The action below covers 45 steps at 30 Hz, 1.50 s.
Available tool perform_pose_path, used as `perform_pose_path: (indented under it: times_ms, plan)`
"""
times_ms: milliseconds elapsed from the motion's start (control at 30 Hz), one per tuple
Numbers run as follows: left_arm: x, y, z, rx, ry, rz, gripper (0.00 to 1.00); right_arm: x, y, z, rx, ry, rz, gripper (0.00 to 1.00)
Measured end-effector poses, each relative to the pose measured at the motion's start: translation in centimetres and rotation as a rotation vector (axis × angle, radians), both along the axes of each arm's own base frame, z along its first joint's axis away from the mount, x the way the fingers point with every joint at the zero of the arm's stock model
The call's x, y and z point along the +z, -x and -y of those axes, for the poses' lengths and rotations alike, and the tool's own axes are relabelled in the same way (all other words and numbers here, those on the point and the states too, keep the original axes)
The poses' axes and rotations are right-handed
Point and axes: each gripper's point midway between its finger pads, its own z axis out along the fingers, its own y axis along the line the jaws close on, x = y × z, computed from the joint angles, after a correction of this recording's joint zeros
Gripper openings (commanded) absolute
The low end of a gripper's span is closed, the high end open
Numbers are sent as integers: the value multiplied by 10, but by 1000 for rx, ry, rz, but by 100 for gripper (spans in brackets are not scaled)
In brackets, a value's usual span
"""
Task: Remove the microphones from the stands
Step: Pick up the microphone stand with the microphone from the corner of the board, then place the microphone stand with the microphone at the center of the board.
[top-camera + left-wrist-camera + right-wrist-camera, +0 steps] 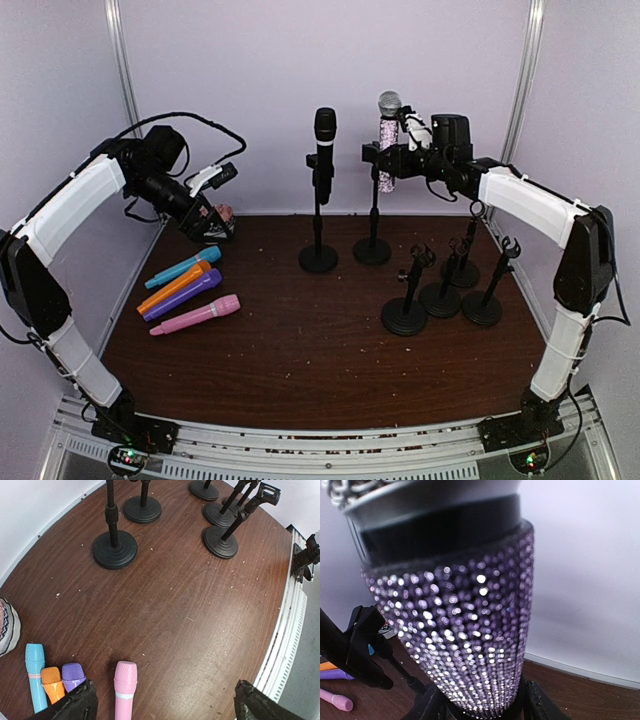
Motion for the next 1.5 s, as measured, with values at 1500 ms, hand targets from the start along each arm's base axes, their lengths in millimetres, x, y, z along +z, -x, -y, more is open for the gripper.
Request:
perform_pose_path:
  times_ms: [1500]
  plan:
    - [27,37,14,-185,120,30,98,7,253,-170,409,-173,40,32]
